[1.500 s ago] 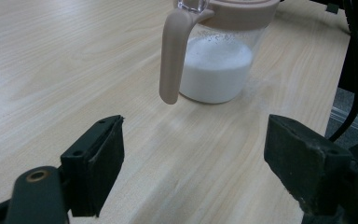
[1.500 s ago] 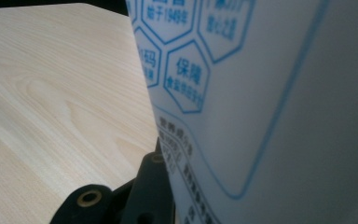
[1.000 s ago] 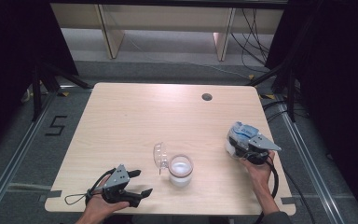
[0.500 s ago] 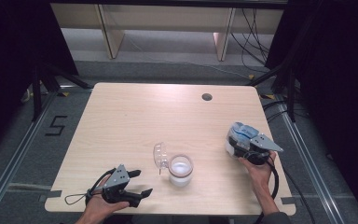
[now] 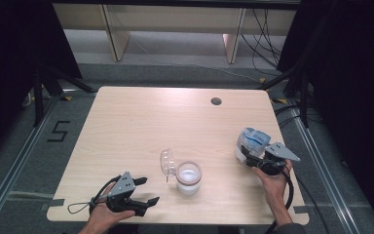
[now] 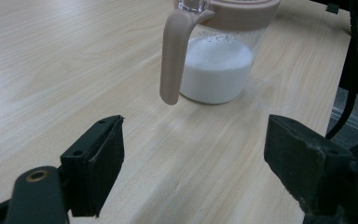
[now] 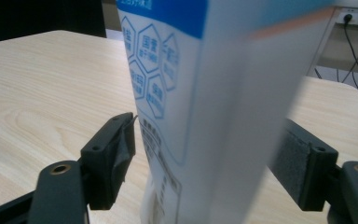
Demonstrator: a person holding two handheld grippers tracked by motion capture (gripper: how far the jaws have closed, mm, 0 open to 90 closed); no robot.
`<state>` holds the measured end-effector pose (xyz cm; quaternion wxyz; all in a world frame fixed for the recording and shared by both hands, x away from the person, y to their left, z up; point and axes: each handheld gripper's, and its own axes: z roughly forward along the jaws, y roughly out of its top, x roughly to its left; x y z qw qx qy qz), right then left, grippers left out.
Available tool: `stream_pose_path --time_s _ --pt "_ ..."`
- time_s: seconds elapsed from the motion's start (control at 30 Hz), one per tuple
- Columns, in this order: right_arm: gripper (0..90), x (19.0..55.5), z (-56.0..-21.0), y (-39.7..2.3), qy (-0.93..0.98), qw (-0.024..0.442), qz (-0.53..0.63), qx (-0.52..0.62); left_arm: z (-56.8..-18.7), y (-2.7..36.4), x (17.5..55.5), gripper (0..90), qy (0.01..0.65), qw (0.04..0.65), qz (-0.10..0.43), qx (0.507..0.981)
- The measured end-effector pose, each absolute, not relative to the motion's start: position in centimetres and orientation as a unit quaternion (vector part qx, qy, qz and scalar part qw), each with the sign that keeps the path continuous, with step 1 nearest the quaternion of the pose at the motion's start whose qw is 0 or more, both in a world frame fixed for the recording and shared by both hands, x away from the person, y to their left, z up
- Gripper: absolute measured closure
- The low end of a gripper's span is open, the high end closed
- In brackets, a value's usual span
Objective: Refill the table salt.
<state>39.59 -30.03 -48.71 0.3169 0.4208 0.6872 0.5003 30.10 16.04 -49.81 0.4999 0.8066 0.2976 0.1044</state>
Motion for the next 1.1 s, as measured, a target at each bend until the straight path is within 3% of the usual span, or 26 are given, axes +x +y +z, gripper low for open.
stream_pose_path --time_s 0.47,0.67,0.83,0.97,1.1 --pt "20.3 35.1 -47.8 -31.2 0.68 0.291 0.501 0.45 -49.8 16.0 30.2 19.8 0.298 0.498 0.107 0.807" --pt "21.0 33.4 -47.4 -31.7 0.7 0.295 0.482 0.437 -49.7 16.1 30.4 19.8 0.286 0.5 0.112 0.81" --pt "19.9 32.0 -47.7 -31.5 0.691 0.271 0.484 0.464 -49.6 16.1 30.3 19.8 0.293 0.499 0.113 0.808" --pt "20.1 31.4 -47.4 -31.0 0.71 0.296 0.47 0.434 -49.5 16.2 30.3 19.8 0.306 0.514 0.098 0.795" --pt "20.2 30.4 -47.5 -29.7 0.718 0.267 0.468 0.44 -49.2 16.5 30.5 19.8 0.305 0.518 0.104 0.793"
